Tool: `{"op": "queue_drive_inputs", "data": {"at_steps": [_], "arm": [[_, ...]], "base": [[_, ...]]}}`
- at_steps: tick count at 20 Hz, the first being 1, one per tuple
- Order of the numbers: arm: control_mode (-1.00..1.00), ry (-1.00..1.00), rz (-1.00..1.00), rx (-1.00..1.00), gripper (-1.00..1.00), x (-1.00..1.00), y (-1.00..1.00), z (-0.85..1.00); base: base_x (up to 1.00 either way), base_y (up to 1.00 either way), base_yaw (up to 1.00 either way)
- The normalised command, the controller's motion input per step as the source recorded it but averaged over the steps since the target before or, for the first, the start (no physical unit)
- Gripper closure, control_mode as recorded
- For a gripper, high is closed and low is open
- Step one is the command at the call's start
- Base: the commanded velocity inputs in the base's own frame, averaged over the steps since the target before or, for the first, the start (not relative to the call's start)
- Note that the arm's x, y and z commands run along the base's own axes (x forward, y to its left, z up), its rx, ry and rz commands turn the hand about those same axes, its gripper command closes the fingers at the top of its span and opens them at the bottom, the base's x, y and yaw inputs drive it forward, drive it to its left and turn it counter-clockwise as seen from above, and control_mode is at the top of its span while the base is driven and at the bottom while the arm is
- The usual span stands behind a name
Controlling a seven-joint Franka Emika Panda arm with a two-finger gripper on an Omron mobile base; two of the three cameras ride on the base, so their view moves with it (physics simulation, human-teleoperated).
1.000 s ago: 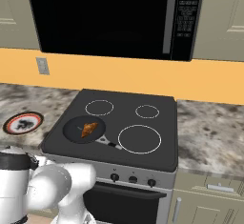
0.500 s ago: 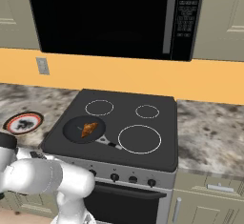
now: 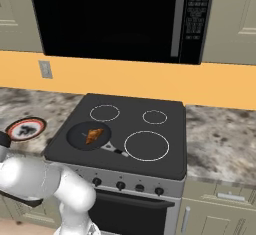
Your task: Pick the croissant and place it on the pan. Then turn on the stove to warm the croissant.
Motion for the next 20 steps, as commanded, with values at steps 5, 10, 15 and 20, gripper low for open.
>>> {"op": "queue_drive_inputs", "data": {"at_steps": [5, 10, 15, 20], "arm": [[-1.00, -0.10, 0.13, 0.14, 1.00, 0.34, -0.99, -0.28], [-1.00, -0.05, 0.17, 0.12, 1.00, 0.51, -1.00, -0.18], [-1.00, -0.03, 0.25, 0.05, 1.00, 0.55, -1.00, -0.12], [-1.00, -0.11, 0.29, 0.00, 1.00, 0.23, -0.99, -0.45]], "base": [[0.00, 0.00, 0.00], [0.00, 0.00, 0.00], [0.00, 0.00, 0.00], [0.00, 0.00, 0.00]]}}
